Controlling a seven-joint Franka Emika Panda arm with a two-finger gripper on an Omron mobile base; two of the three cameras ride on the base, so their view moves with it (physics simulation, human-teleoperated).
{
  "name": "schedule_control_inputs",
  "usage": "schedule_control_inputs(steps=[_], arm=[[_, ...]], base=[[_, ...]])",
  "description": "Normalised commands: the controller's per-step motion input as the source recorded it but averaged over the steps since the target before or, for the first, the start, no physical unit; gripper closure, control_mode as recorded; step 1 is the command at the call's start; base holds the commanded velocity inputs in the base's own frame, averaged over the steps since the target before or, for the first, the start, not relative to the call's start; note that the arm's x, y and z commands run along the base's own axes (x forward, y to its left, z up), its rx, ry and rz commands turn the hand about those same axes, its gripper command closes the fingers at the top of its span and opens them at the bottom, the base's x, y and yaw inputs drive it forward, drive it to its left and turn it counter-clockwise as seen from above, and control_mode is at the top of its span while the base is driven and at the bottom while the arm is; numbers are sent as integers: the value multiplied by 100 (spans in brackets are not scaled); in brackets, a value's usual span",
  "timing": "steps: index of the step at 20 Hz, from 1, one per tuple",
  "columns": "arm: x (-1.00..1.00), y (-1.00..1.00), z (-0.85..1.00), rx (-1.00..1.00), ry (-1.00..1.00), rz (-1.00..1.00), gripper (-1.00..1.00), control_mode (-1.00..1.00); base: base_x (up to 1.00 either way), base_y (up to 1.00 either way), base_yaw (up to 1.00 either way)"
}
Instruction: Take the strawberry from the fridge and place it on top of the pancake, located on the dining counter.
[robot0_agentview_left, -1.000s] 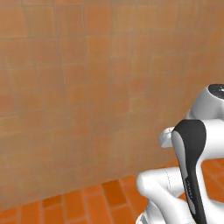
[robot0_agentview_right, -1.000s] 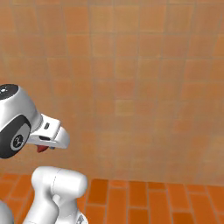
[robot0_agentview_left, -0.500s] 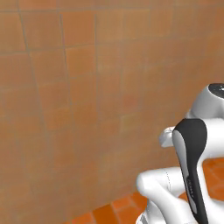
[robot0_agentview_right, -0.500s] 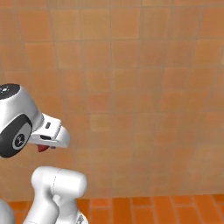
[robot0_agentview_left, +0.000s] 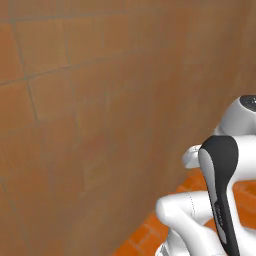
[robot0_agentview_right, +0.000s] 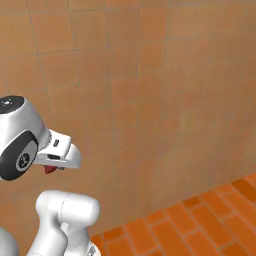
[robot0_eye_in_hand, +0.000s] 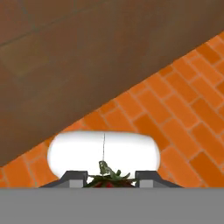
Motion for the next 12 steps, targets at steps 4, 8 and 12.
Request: schedule_control_inputs(steps=[4, 8, 12], arm=[[0, 0, 0, 0, 0, 0, 100, 100], [0, 0, 0, 0, 0, 0, 100, 100], [0, 0, 0, 0, 0, 0, 100, 100]], base=[[73, -23, -66], [73, -21, -67], [80, -12, -65]])
